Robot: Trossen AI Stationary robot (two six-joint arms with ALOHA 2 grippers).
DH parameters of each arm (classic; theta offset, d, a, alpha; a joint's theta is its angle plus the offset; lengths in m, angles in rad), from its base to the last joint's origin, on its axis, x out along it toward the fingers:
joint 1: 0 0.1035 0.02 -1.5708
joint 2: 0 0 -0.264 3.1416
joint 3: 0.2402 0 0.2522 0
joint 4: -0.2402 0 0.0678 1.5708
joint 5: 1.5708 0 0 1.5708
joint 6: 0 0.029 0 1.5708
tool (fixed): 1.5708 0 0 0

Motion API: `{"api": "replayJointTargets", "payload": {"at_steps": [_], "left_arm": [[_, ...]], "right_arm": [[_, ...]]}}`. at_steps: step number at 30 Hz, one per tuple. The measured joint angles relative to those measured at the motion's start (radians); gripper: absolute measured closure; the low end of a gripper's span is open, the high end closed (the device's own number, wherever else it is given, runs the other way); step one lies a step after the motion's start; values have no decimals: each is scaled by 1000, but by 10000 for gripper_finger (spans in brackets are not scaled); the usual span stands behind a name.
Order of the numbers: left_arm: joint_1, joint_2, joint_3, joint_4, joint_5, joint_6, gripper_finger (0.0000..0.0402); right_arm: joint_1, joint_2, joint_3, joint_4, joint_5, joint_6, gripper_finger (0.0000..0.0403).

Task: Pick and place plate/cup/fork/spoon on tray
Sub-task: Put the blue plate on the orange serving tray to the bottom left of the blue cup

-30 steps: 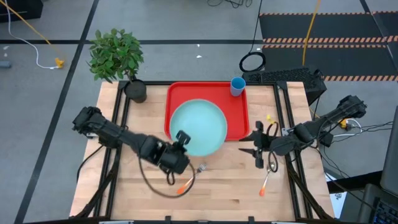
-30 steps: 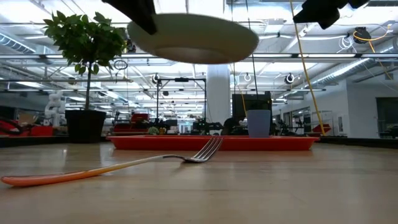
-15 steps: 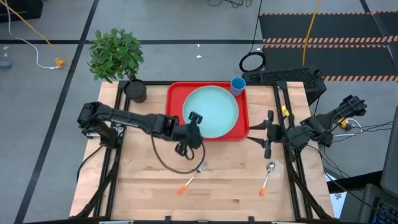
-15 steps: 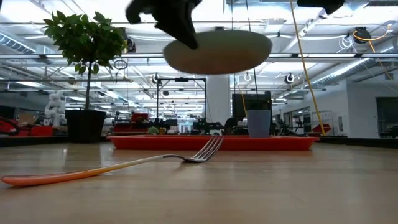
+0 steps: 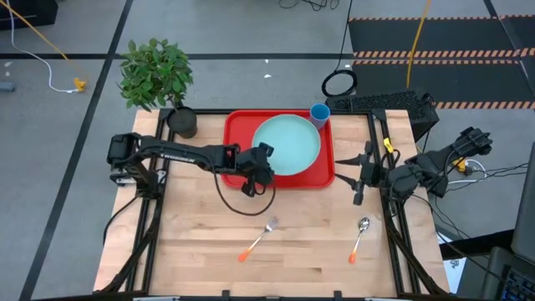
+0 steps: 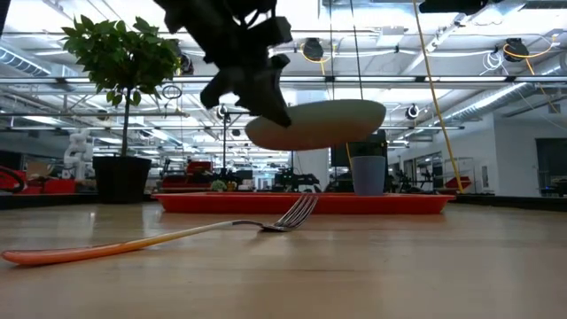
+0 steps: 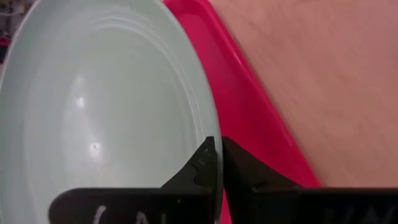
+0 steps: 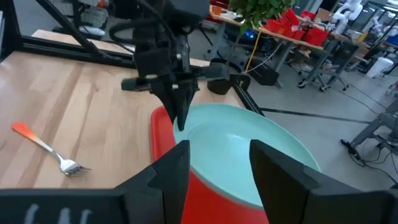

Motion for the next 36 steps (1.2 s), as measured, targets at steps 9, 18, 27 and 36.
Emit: {"api": "replayJointTargets", "payload": {"at_steps": [9,18,27,36], "left_arm": [[95,21,-79,182,85,15,387],[134,149,-82,234,98,12,385],[134,208,-82,288,154,32,394],[130,218,-81,313,154,27,380]], "right_arm": [[0,4,-32,51,0,-15,243],[0,1,-58,132,-4,-75,243],[0,1,-58,135,-4,-104,243],[0,1,-58,135,-4,-106,243]]}}
